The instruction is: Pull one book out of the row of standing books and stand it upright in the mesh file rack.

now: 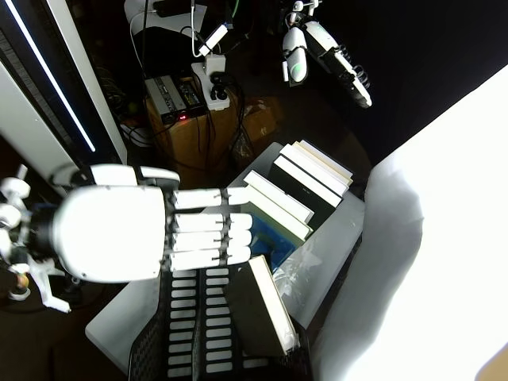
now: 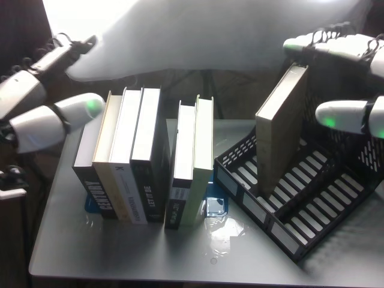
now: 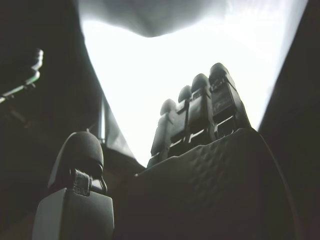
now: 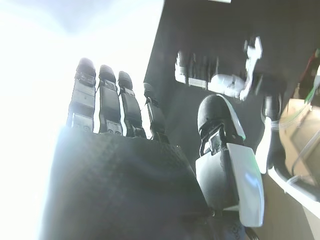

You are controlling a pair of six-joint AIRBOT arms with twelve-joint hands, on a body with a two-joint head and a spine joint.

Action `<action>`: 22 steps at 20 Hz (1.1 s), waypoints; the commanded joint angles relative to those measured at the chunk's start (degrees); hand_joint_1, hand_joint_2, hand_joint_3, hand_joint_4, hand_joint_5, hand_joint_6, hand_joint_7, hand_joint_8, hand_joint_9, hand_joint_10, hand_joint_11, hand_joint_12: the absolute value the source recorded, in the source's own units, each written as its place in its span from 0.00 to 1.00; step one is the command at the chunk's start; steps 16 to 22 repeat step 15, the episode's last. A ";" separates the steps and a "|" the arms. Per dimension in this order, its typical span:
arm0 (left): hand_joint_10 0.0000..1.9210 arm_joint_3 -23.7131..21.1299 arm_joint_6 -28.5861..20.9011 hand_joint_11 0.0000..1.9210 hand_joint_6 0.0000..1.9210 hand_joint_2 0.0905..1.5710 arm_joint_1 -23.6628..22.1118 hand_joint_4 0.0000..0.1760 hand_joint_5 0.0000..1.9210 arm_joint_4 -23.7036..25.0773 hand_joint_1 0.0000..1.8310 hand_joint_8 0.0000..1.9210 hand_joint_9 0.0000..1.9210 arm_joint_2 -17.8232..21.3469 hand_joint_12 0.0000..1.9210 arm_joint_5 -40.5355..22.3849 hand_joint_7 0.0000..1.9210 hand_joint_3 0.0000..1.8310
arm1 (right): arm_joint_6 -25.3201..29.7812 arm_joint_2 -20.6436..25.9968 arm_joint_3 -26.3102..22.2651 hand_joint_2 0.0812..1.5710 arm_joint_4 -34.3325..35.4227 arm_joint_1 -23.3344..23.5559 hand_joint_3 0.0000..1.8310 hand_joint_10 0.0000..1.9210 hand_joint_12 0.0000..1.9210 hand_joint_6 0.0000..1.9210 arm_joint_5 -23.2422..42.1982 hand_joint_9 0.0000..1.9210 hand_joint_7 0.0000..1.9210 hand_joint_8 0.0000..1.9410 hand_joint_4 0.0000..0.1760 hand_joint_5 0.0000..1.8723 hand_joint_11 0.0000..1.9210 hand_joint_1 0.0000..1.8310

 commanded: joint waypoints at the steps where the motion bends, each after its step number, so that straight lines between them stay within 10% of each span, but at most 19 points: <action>1: 0.00 0.47 -0.30 0.00 0.00 0.82 -0.95 0.37 0.00 1.08 0.17 0.00 0.00 -0.33 0.00 -5.14 0.00 0.00 | 0.19 0.89 -0.63 0.89 1.67 0.53 0.00 0.00 0.00 0.00 8.14 0.00 0.00 0.00 0.17 0.00 0.00 0.13; 3: 0.00 0.70 -0.30 0.00 0.00 0.83 -2.09 0.14 0.00 3.57 0.16 0.00 0.00 -0.79 0.00 -3.97 0.00 0.00 | 0.19 1.58 -1.37 0.91 1.63 0.72 0.01 0.00 0.00 0.00 9.15 0.00 0.00 0.00 0.08 0.00 0.00 0.13; 7: 0.00 0.86 -0.30 0.00 0.00 0.80 -3.89 0.08 0.00 6.70 0.13 0.00 0.00 -1.06 0.00 -3.09 0.00 0.00 | 0.19 1.71 -1.60 0.91 1.01 1.41 0.00 0.00 0.00 0.00 9.69 0.00 0.00 0.00 0.00 0.00 0.00 0.17; 9: 0.00 0.87 -0.30 0.00 0.00 0.81 -4.38 0.34 0.00 7.35 0.14 0.00 0.00 -1.08 0.00 -2.83 0.00 0.00 | 0.19 1.71 -1.66 0.92 0.81 1.58 0.01 0.00 0.00 0.00 9.73 0.00 0.00 0.00 0.00 0.00 0.00 0.18; 15: 0.00 1.01 -0.30 0.00 0.00 0.81 -5.07 0.00 0.00 8.43 0.13 0.00 0.00 -1.25 0.00 -3.16 0.00 0.00 | 0.19 1.71 -1.80 0.94 0.50 1.72 0.01 0.00 0.00 0.00 10.34 0.00 0.00 0.00 0.00 0.00 0.00 0.16; 22: 0.00 1.01 -0.30 0.00 0.00 0.81 -5.07 0.00 0.00 8.43 0.13 0.00 0.00 -1.25 0.00 -3.16 0.00 0.00 | 0.19 1.71 -1.80 0.94 0.50 1.72 0.01 0.00 0.00 0.00 10.34 0.00 0.00 0.00 0.00 0.00 0.00 0.16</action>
